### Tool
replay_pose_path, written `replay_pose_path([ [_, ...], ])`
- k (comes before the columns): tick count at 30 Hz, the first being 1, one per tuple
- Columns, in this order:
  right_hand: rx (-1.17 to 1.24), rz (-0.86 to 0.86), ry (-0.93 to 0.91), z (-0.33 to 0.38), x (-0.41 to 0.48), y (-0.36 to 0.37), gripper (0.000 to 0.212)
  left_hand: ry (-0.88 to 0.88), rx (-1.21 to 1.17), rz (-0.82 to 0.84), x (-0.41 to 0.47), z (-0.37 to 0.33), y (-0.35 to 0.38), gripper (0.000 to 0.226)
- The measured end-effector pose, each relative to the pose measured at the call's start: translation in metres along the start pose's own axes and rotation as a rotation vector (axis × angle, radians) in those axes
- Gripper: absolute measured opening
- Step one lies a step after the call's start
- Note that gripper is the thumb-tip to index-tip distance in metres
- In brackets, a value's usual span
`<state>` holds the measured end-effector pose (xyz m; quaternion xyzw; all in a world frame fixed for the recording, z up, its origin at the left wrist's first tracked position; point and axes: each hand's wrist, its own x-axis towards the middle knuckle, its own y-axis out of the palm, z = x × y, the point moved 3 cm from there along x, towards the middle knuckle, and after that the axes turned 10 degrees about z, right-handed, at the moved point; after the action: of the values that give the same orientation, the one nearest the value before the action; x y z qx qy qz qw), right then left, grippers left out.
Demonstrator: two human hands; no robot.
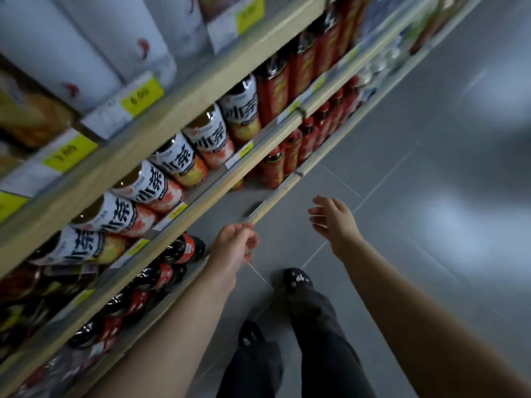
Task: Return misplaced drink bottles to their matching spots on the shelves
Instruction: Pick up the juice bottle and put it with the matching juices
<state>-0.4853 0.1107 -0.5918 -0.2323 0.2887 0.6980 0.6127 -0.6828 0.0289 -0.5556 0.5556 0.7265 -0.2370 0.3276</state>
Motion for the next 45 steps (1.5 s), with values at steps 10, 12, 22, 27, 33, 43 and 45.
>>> replay_pose_path([
  [10,0.313,-0.120,-0.126,0.066,-0.158,-0.093,0.012,0.125,0.062,0.202,-0.106,-0.102,0.116,0.014],
  [12,0.382,-0.150,-0.154,0.081,-0.169,-0.121,0.013,0.124,0.100,0.238,-0.112,-0.110,0.151,0.014],
  [22,0.330,-0.208,-0.196,0.168,-0.173,-0.245,0.014,0.195,0.135,0.310,-0.099,-0.164,0.277,0.014],
  [27,0.294,-0.180,-0.241,0.204,-0.150,-0.276,0.014,0.188,0.105,0.314,-0.075,-0.185,0.323,0.014],
  [33,0.229,-0.197,-0.243,0.256,-0.094,-0.324,0.016,0.143,0.116,0.326,-0.016,-0.218,0.386,0.013],
  [43,0.240,-0.279,-0.189,0.351,0.004,-0.421,0.009,0.127,0.110,0.379,0.076,-0.325,0.516,0.015],
  [45,0.268,-0.298,-0.186,0.367,0.019,-0.444,0.008,0.132,0.120,0.375,0.091,-0.345,0.543,0.015],
])
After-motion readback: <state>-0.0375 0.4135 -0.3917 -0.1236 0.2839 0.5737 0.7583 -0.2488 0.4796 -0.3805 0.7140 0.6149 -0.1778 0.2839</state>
